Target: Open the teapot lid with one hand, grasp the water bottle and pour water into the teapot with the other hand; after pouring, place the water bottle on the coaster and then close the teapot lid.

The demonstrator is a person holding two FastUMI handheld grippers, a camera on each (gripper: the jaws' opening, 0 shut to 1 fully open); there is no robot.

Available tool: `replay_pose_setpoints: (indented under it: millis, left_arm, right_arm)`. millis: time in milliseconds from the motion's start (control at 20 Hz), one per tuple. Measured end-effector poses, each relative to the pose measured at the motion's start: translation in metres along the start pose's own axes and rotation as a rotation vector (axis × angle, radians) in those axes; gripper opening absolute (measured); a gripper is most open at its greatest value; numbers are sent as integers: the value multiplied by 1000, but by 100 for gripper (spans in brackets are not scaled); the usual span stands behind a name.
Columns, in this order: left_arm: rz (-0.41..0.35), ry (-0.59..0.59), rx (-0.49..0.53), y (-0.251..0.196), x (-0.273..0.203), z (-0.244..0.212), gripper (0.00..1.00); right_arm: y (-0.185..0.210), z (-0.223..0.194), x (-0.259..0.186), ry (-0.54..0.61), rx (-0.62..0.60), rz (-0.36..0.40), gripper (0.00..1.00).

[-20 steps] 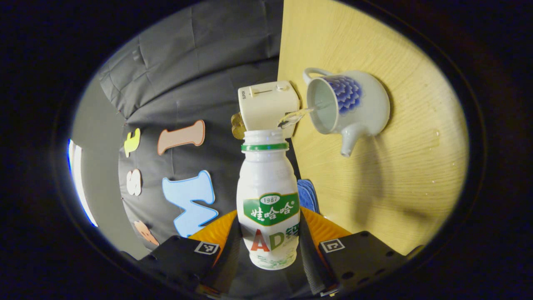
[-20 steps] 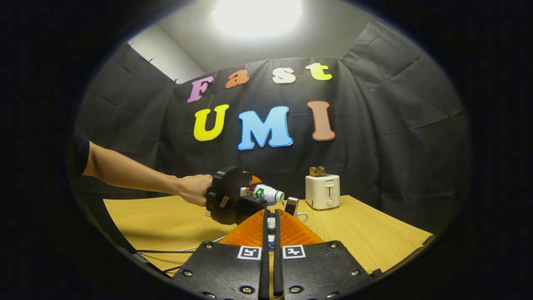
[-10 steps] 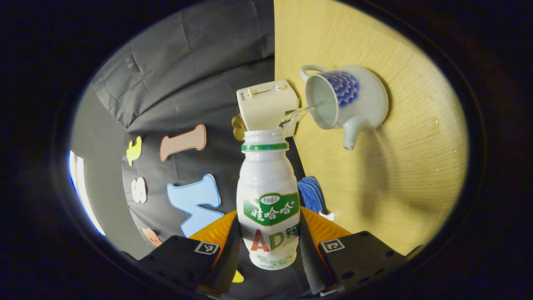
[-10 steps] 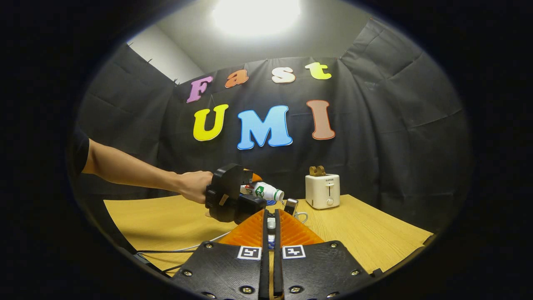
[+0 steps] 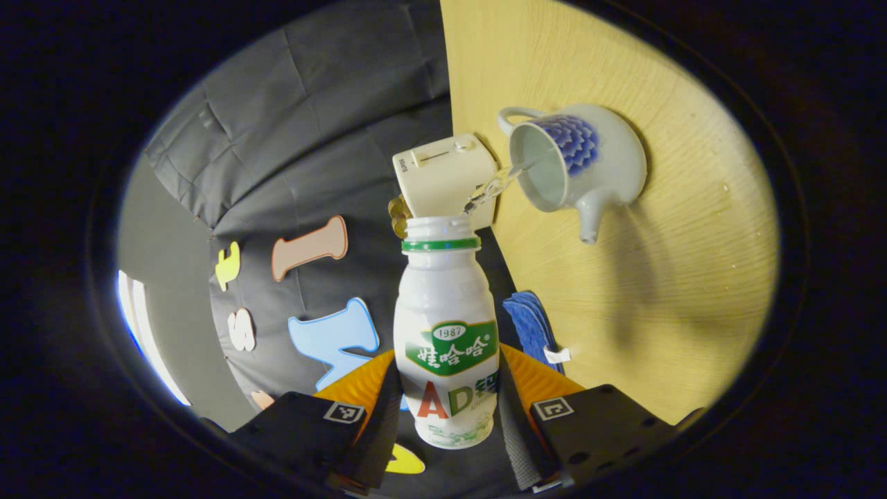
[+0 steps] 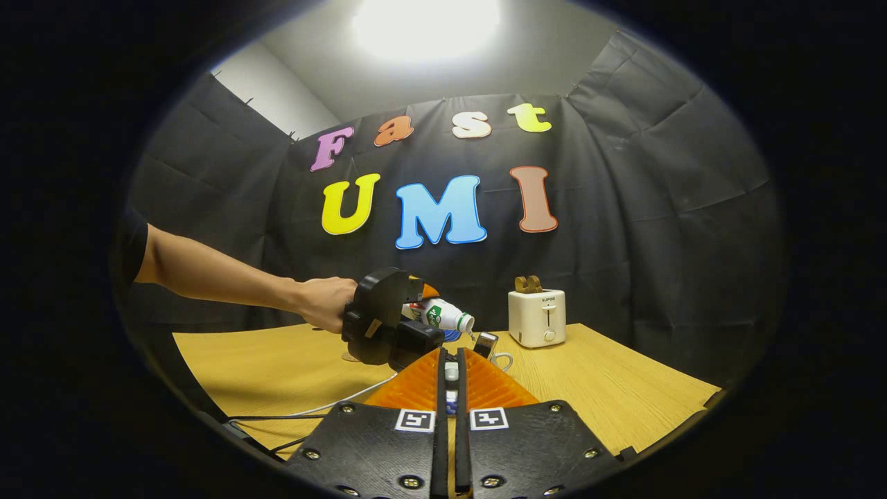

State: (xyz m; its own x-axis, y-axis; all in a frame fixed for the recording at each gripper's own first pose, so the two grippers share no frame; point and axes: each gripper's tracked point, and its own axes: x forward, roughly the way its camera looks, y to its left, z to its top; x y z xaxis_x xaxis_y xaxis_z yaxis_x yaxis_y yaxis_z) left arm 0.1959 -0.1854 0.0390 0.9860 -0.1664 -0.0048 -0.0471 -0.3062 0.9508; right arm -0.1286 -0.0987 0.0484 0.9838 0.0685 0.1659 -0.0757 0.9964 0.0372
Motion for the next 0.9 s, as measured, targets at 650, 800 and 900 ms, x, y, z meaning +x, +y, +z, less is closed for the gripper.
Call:
replay_pose_setpoints:
  millis: [650,800,900]
  left_arm:
    - [32,-4,89,6,1,0,73]
    - [32,-5,110,7,0,1,74]
    - [39,-7,132,7,1,0,73]
  right_arm:
    - [2,2,-2,-6,-1,4,4]
    - [1,2,-2,-3,2,4,4]
    - [1,1,-2,-2,3,3,4]
